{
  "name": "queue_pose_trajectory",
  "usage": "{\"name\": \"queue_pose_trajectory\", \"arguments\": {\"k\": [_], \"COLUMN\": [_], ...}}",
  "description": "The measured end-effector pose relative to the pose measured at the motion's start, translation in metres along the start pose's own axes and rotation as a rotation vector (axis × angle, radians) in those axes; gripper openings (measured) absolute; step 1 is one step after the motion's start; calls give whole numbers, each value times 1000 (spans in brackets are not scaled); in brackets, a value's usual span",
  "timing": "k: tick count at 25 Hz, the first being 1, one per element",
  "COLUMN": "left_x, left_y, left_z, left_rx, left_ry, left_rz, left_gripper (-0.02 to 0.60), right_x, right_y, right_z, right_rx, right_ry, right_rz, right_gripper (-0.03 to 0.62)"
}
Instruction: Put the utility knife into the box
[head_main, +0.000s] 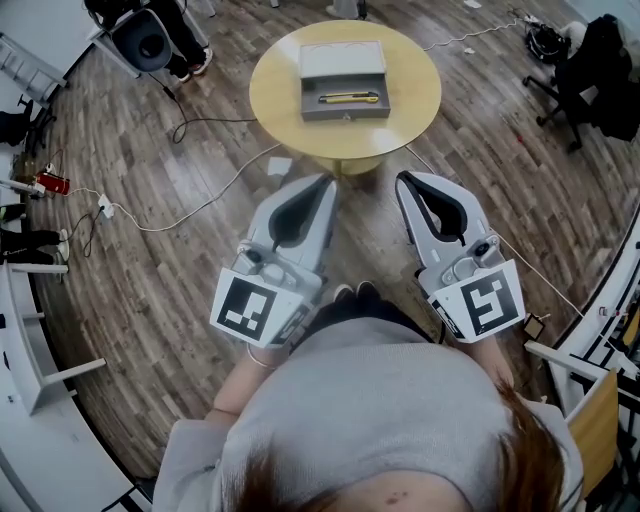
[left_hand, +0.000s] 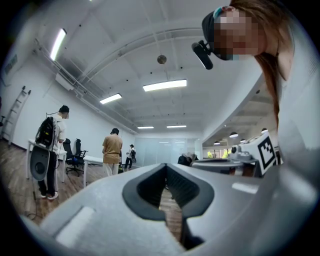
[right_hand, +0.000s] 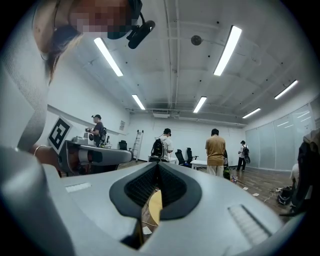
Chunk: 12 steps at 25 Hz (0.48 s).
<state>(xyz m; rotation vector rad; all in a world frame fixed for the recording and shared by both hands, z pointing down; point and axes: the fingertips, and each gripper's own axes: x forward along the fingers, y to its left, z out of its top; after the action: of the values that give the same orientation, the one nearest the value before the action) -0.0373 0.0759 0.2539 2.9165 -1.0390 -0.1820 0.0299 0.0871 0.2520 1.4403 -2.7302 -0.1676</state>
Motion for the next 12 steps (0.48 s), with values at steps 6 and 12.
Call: {"name": "queue_pose_trajectory", "arguments": {"k": [6,12], "left_x": [0,2], "left_y": [-7,-11], "left_z": [-1,-2], "left_rx": [-7,-2], "left_ry": [-6,-4], "left_rz": [-1,-2], "left_gripper": [-3,-3], "right_x": [-6,-8], "right_y": [1,2], "right_z": [-5,-8], "right_rx": [-8,-9], "right_ry": [8,10], "right_rz": [-10,6], "right_gripper": [3,3]}}
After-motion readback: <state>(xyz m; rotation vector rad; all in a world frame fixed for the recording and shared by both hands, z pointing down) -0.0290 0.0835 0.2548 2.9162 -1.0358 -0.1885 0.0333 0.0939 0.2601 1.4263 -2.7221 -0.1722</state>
